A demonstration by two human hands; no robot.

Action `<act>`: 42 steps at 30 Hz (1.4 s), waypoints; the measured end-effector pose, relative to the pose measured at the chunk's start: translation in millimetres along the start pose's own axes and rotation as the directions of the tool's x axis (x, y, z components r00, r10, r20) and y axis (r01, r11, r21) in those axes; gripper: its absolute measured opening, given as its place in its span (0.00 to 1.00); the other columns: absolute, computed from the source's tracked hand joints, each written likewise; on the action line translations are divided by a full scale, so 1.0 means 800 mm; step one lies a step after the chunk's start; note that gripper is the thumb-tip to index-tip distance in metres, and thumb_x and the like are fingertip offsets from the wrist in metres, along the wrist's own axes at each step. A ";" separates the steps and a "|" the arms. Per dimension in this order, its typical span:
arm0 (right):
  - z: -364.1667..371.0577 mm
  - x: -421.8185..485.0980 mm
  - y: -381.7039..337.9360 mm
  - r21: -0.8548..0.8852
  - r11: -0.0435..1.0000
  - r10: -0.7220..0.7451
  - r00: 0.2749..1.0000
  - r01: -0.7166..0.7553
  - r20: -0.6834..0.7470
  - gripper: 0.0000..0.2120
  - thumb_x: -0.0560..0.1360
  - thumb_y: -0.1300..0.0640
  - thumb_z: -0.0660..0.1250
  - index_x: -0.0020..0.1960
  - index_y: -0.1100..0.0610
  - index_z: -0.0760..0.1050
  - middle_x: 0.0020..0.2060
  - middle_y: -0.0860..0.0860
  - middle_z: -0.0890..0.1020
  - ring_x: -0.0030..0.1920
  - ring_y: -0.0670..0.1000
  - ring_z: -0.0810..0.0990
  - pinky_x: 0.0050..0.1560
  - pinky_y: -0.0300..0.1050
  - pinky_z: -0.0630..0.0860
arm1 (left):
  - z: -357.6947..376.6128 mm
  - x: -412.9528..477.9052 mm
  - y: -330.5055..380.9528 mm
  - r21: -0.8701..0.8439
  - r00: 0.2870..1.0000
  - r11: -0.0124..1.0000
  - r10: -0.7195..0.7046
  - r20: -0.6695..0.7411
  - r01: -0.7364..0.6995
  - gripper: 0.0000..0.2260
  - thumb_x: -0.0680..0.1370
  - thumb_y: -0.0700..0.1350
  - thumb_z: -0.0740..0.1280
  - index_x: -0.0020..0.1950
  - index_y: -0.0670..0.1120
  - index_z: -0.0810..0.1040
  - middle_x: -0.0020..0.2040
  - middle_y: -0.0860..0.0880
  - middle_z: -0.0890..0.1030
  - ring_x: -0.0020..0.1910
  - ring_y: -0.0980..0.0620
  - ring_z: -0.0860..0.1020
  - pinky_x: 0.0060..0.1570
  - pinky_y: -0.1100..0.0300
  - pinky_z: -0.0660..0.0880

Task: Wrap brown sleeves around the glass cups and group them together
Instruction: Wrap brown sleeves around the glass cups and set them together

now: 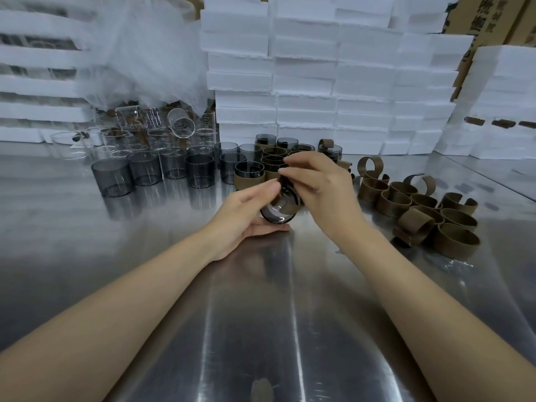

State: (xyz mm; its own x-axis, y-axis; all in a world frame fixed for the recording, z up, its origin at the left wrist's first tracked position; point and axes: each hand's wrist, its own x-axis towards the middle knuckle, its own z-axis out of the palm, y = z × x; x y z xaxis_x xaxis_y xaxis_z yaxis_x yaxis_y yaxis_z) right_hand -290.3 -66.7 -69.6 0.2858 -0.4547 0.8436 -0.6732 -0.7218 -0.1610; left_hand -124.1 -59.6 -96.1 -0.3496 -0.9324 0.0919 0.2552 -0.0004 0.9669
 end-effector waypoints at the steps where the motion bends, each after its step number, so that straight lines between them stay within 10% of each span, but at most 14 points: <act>1: 0.001 0.000 -0.002 0.021 1.000 -0.015 1.000 0.015 -0.011 0.10 0.73 0.72 0.68 0.50 0.65 0.84 0.55 0.61 0.81 0.54 0.56 0.80 0.57 0.39 0.74 | 0.000 -0.001 -0.001 0.000 1.000 1.000 0.017 0.002 -0.017 0.23 0.74 0.52 0.69 0.67 0.45 0.76 0.62 0.41 0.80 0.60 0.38 0.79 0.57 0.42 0.78; 6: 0.004 0.003 -0.011 0.171 0.967 0.208 0.972 -0.187 -0.112 0.08 0.75 0.65 0.70 0.52 0.62 0.83 0.54 0.56 0.82 0.51 0.47 0.80 0.56 0.29 0.71 | 0.000 0.001 -0.001 -0.033 1.000 0.999 0.015 -0.022 -0.016 0.19 0.78 0.46 0.67 0.69 0.44 0.75 0.66 0.43 0.78 0.58 0.36 0.80 0.57 0.42 0.78; 13: 0.013 -0.003 -0.010 0.242 0.853 0.409 0.881 -0.462 0.239 0.21 0.80 0.64 0.57 0.70 0.49 0.72 0.28 0.40 0.75 0.26 0.41 0.71 0.31 0.27 0.66 | -0.001 0.002 -0.004 0.027 0.994 0.997 0.077 -0.083 -0.075 0.13 0.81 0.40 0.62 0.64 0.46 0.78 0.63 0.41 0.79 0.59 0.37 0.80 0.57 0.45 0.79; 28: 0.016 -0.006 -0.004 0.182 0.894 0.360 0.899 -0.409 0.249 0.15 0.80 0.60 0.63 0.66 0.58 0.76 0.58 0.52 0.82 0.59 0.47 0.79 0.59 0.37 0.72 | 0.007 0.004 0.001 0.145 0.995 0.989 0.045 -0.088 -0.032 0.24 0.77 0.29 0.56 0.73 0.42 0.69 0.67 0.40 0.75 0.59 0.45 0.81 0.62 0.44 0.76; 42: 0.009 -0.004 0.006 0.259 0.860 0.383 0.891 -0.440 0.244 0.11 0.77 0.62 0.68 0.59 0.59 0.82 0.53 0.52 0.85 0.54 0.43 0.81 0.57 0.36 0.75 | 0.003 0.002 0.001 0.116 0.991 0.991 0.081 -0.106 -0.069 0.23 0.76 0.28 0.59 0.61 0.51 0.79 0.59 0.47 0.82 0.51 0.41 0.84 0.46 0.58 0.81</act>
State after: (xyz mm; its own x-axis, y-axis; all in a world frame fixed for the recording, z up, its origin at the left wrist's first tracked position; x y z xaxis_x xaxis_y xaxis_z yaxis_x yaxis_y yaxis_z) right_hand -289.3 -72.5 -77.1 0.1637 -0.8088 0.5649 -0.5283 -0.5555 -0.6421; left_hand -127.1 -60.3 -94.8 -0.2301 -0.9624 0.1443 0.1721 0.1057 0.9794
